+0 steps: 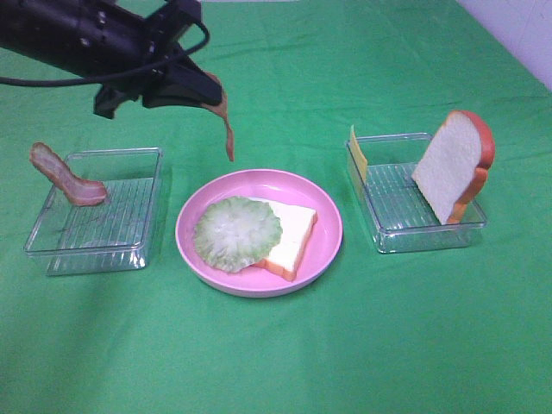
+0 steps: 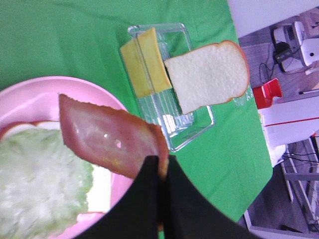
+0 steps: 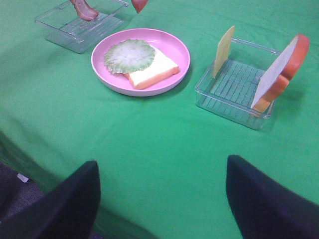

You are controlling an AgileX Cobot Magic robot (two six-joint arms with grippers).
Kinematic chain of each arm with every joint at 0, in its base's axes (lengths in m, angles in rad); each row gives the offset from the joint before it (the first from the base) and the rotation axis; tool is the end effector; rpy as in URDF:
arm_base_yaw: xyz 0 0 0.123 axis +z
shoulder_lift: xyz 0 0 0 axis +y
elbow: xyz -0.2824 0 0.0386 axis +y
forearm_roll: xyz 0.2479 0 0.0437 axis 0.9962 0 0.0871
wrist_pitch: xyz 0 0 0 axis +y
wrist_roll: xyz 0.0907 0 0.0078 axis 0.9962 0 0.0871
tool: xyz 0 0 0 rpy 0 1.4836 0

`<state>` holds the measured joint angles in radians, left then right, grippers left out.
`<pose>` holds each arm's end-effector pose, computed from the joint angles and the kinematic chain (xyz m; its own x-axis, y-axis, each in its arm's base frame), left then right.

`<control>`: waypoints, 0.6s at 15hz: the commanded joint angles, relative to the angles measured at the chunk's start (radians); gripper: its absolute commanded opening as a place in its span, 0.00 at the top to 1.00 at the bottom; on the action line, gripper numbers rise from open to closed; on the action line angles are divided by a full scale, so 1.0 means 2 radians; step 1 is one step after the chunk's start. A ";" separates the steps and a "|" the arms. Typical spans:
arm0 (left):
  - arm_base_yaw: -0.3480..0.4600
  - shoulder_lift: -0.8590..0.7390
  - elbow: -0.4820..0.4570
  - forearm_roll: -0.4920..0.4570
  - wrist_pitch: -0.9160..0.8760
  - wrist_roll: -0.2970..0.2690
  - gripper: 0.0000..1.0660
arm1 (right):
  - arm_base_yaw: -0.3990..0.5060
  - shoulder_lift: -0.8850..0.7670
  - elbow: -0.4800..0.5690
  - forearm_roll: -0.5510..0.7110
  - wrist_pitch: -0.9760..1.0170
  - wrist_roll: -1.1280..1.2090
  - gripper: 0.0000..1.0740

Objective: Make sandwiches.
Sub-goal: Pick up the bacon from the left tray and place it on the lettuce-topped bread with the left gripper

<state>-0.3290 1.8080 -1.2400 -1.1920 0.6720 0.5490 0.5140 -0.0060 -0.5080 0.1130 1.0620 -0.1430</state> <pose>0.3518 -0.1758 0.2404 -0.9039 -0.1429 -0.4031 0.2163 0.6604 -0.7191 -0.0105 0.0043 0.2797 -0.3340 -0.2887 -0.8973 -0.5978 0.8009 -0.0352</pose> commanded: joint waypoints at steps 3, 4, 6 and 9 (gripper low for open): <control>-0.058 0.098 -0.002 -0.093 -0.015 0.054 1.00 | 0.000 -0.003 0.002 -0.004 0.002 -0.003 0.36; -0.058 0.108 -0.002 -0.077 -0.014 0.056 1.00 | 0.000 -0.003 0.002 -0.004 0.002 -0.003 0.36; -0.057 0.118 -0.002 -0.036 -0.016 0.049 1.00 | 0.000 -0.003 0.002 -0.003 0.002 -0.003 0.36; -0.057 0.117 -0.002 0.041 -0.042 -0.002 1.00 | 0.000 -0.003 0.002 -0.002 0.002 -0.003 0.36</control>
<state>-0.4400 2.0470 -1.2400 -1.1230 0.5970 0.5600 0.5140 -0.0060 -0.5080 0.1130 1.0620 -0.1430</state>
